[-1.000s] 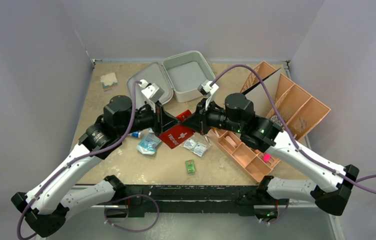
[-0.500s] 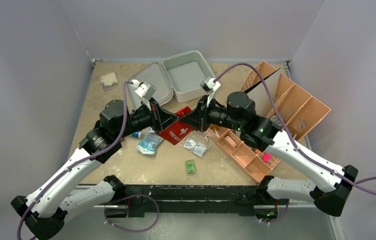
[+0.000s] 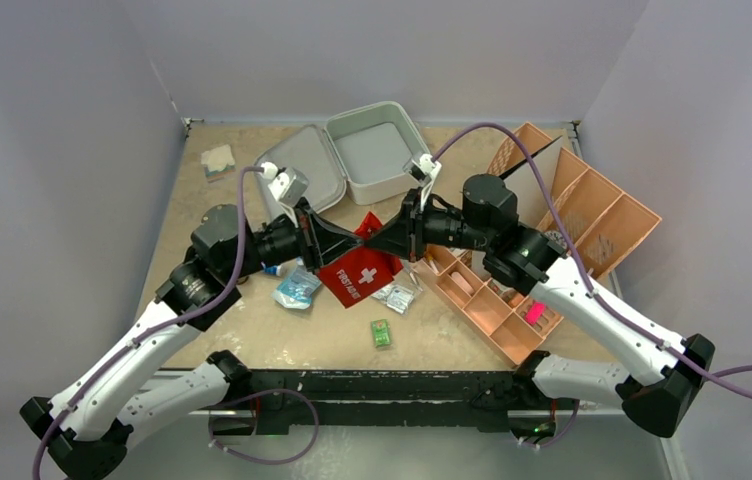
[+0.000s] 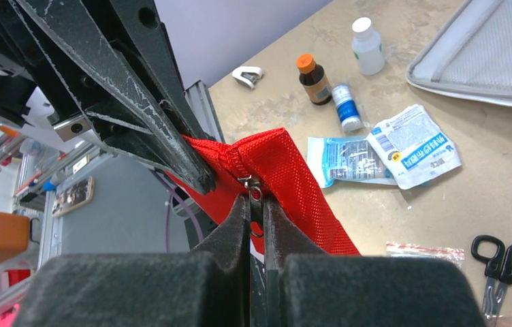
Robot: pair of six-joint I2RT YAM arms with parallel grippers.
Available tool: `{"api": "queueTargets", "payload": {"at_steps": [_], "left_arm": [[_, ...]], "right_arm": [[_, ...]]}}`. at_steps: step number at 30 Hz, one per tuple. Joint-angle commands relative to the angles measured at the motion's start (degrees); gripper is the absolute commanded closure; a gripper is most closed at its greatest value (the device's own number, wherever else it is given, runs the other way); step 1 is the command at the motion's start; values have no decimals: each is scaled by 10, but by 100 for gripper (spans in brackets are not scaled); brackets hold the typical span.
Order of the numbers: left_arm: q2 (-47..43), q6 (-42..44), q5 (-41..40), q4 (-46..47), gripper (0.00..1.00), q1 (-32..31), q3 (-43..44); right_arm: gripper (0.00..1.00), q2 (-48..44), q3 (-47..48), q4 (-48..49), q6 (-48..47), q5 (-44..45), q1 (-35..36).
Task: Organize the medicine kit
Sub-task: Zip the medicine pouch.
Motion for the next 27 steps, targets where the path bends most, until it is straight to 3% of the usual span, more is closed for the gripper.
{"api": "queueTargets", "payload": {"at_steps": [1, 10, 18, 27], "left_arm": [[-28, 6, 17, 90, 100, -4, 24], [-52, 30, -98, 44, 100, -3, 35], [-54, 37, -159, 65, 100, -3, 26], [-43, 23, -192, 64, 100, -3, 98]], "right_arm": [[100, -1, -2, -40, -30, -37, -10], [100, -2, -31, -44, -17, -44, -15], [100, -1, -53, -55, 0, -10, -16], [100, -1, -70, -74, 3, 42, -19]]}}
